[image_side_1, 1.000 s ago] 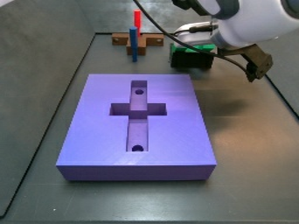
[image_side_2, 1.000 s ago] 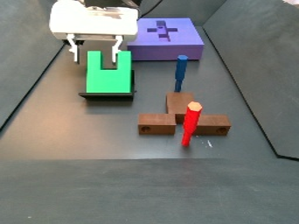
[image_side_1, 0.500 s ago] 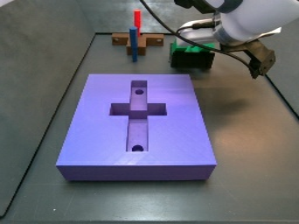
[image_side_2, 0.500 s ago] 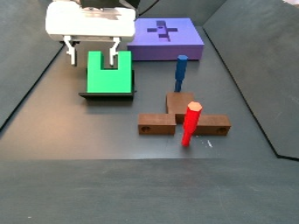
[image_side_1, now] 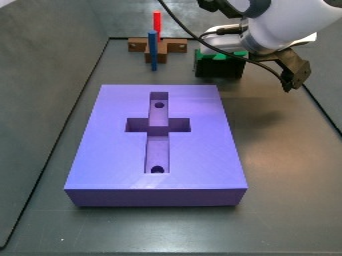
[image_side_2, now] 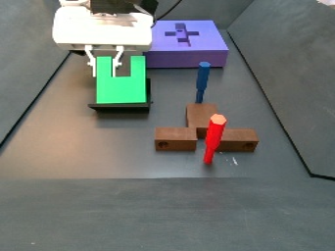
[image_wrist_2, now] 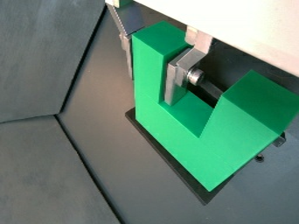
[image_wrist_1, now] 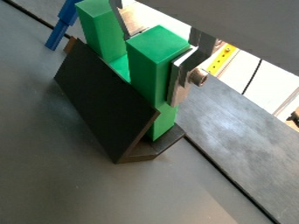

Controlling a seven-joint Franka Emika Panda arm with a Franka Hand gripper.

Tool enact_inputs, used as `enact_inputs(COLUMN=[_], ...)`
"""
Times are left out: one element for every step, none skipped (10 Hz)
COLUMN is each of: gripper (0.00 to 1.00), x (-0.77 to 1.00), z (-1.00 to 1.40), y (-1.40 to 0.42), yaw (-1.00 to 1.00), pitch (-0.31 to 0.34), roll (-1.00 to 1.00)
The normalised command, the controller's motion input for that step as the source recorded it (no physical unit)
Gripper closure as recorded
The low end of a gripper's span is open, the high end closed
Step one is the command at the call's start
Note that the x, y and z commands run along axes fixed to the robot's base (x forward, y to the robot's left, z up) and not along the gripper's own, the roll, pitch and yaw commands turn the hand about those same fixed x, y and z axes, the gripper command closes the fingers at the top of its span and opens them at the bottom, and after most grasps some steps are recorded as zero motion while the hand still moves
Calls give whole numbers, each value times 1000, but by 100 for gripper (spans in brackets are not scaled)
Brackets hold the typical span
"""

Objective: Pick up the green object. Move up. Place the green object on the fixture. Regrasp the green object. Move to above the board. Insert the green object.
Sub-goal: Regrasp the green object.

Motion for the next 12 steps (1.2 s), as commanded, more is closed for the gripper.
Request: enact_inputs(gripper=[100,100,100,100,100,100,100,100,100,100,100,100], x=[0,0,0,0,0,0,0,0,0,0,0,0], z=[0,0,0,0,0,0,0,0,0,0,0,0], y=[0,0,0,0,0,0,0,0,0,0,0,0], yaw=[0,0,0,0,0,0,0,0,0,0,0,0], pitch=[0,0,0,0,0,0,0,0,0,0,0,0], roll=[0,0,0,0,0,0,0,0,0,0,0,0])
